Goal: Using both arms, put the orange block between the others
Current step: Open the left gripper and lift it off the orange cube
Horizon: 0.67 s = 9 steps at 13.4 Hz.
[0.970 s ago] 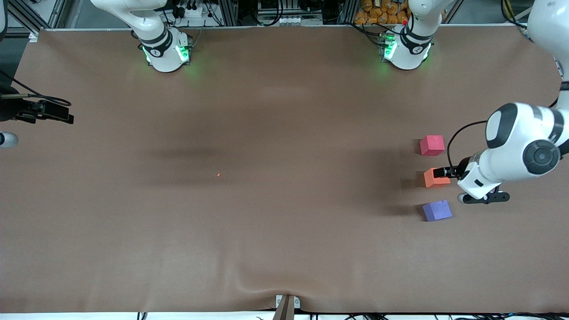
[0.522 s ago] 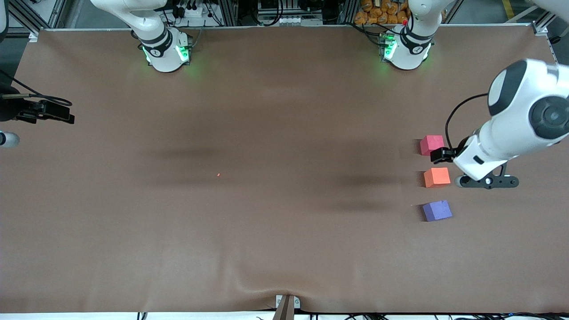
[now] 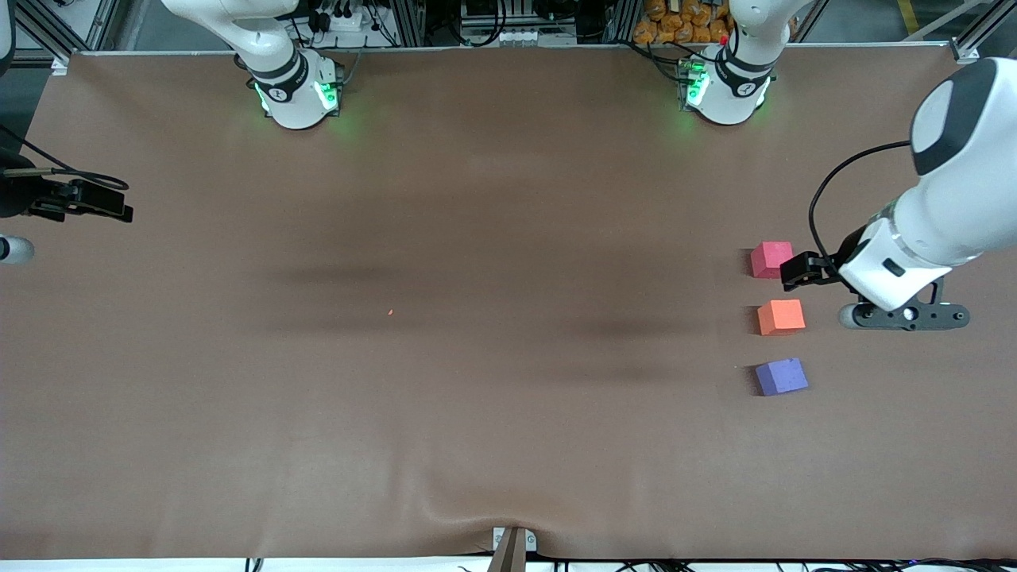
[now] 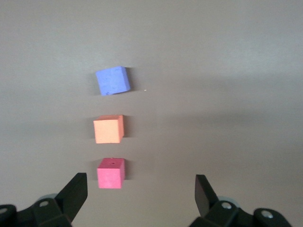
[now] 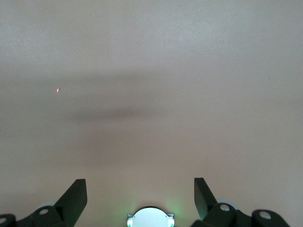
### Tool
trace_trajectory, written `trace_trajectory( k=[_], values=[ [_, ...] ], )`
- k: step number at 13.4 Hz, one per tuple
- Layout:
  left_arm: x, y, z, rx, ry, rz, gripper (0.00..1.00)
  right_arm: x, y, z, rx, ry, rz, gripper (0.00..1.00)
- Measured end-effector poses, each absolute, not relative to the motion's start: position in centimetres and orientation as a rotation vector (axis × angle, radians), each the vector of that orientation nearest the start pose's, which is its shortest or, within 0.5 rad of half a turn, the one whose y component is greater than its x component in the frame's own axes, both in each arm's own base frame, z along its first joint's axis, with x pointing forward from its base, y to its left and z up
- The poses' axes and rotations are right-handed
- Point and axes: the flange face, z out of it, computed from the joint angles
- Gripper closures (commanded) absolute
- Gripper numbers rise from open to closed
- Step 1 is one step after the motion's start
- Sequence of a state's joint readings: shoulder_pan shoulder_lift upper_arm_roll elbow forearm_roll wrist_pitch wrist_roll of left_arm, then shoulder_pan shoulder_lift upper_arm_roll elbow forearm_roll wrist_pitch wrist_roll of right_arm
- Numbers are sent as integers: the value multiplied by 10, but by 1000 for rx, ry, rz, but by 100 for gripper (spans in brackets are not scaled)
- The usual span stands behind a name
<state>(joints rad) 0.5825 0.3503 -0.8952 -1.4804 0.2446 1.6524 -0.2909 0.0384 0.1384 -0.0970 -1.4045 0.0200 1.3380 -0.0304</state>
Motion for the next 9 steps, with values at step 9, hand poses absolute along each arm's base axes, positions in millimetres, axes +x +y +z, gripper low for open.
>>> trace_trajectory(
  k=[9],
  values=[
    [623,-92,533,-3163,81,115,0,570,-27,605,-3110,40,318,0]
  ],
)
